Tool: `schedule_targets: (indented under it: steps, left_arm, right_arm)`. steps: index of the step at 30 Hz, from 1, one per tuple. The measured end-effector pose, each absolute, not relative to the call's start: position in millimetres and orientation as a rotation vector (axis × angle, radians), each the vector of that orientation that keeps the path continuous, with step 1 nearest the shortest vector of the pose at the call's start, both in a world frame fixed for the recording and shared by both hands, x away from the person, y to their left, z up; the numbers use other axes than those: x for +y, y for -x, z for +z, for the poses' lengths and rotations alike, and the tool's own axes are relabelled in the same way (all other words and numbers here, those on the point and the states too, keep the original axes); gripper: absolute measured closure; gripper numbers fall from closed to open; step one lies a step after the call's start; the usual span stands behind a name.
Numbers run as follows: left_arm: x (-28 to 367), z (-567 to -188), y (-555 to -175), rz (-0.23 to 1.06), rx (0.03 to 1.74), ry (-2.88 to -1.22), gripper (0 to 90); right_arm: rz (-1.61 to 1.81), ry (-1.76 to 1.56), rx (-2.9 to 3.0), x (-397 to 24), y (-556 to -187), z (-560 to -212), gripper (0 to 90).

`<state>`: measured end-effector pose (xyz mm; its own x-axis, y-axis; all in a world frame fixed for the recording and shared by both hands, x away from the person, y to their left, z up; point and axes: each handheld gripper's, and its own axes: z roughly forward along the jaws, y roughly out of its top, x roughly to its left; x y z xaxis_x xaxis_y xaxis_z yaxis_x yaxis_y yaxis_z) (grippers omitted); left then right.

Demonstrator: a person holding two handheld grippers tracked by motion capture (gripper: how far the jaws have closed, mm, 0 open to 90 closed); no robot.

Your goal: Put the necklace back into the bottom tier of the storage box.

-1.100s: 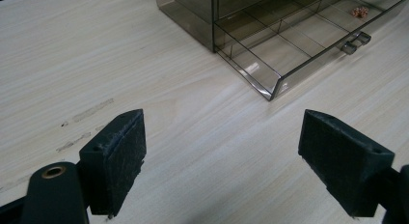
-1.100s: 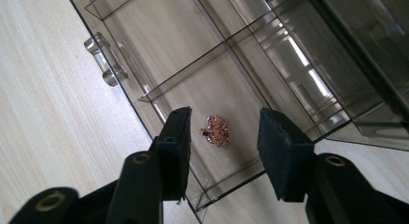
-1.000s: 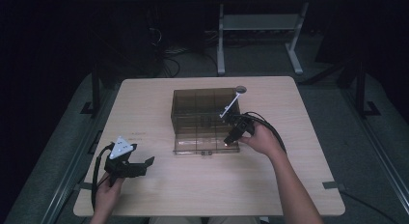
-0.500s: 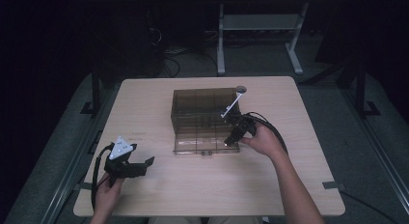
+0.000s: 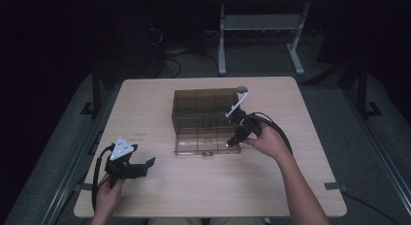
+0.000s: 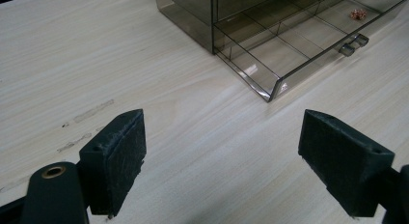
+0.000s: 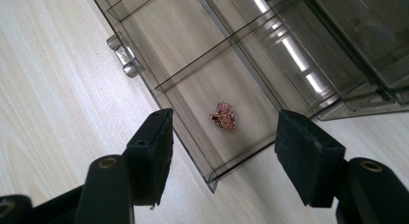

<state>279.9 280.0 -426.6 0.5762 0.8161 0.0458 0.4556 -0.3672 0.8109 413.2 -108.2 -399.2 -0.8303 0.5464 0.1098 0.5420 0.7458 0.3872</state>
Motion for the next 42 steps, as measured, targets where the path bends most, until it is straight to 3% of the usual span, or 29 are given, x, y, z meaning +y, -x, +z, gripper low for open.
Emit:
schedule_targets:
  steps: [42]
  left_arm:
    - [279.7,-426.6,-279.6,0.573,1.017,-2.021,16.8]
  right_arm:
    - [0.723,-0.945,2.862,-144.8,-382.0,-390.8,28.1]
